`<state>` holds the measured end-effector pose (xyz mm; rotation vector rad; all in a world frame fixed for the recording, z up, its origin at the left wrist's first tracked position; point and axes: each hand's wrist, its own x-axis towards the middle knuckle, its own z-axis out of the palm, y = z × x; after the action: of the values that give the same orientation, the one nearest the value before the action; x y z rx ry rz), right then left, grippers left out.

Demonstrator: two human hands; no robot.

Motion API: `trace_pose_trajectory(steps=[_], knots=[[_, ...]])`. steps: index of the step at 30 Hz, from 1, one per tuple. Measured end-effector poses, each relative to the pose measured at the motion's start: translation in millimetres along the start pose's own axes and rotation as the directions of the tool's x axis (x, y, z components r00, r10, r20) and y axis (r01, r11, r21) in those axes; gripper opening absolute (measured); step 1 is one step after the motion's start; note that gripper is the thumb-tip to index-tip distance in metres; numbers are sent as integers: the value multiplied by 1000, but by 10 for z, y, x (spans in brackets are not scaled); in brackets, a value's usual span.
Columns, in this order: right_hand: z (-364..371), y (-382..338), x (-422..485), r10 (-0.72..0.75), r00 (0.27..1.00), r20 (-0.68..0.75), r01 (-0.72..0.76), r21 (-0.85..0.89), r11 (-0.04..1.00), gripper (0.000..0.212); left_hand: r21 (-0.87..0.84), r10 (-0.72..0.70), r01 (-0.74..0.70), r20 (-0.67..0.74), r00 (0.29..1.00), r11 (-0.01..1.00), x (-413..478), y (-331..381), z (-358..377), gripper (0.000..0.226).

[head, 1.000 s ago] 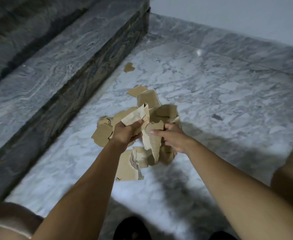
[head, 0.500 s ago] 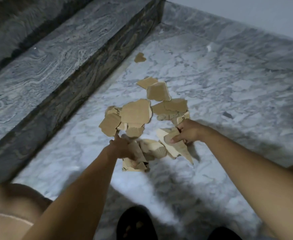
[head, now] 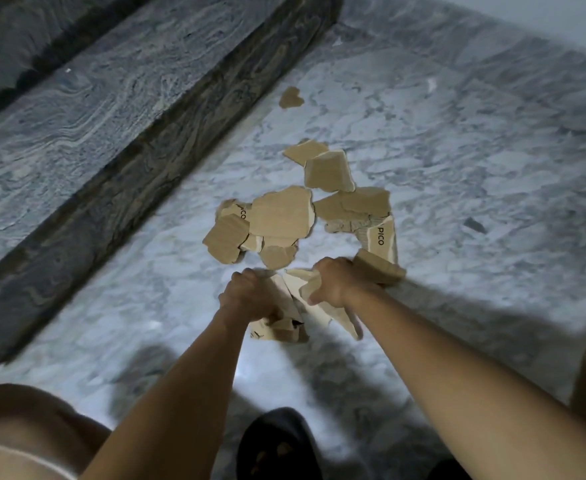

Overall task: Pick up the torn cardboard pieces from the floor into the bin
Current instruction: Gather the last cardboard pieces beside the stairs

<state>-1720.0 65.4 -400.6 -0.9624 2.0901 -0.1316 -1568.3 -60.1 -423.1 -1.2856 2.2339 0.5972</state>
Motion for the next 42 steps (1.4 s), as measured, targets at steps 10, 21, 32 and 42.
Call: trace_pose_trajectory(steps=[10, 21, 32, 42], knots=[[-1115, 758, -203, 173, 985, -6, -171, 135, 976, 69, -157, 230, -188, 324, 918, 969, 8, -68, -934, 43], [-260, 699, -226, 135, 971, -197, -154, -83, 985, 69, 242, 346, -361, 106, 932, 900, -219, 868, 159, 81], [-487, 1039, -413, 145, 962, -231, -25, 453, 891, 81, -163, 322, -298, 148, 935, 940, -249, 757, 81, 60], [-327, 524, -161, 68, 996, -64, -81, -222, 972, 68, -323, 214, -209, -20, 977, 923, -95, 420, -657, 67]])
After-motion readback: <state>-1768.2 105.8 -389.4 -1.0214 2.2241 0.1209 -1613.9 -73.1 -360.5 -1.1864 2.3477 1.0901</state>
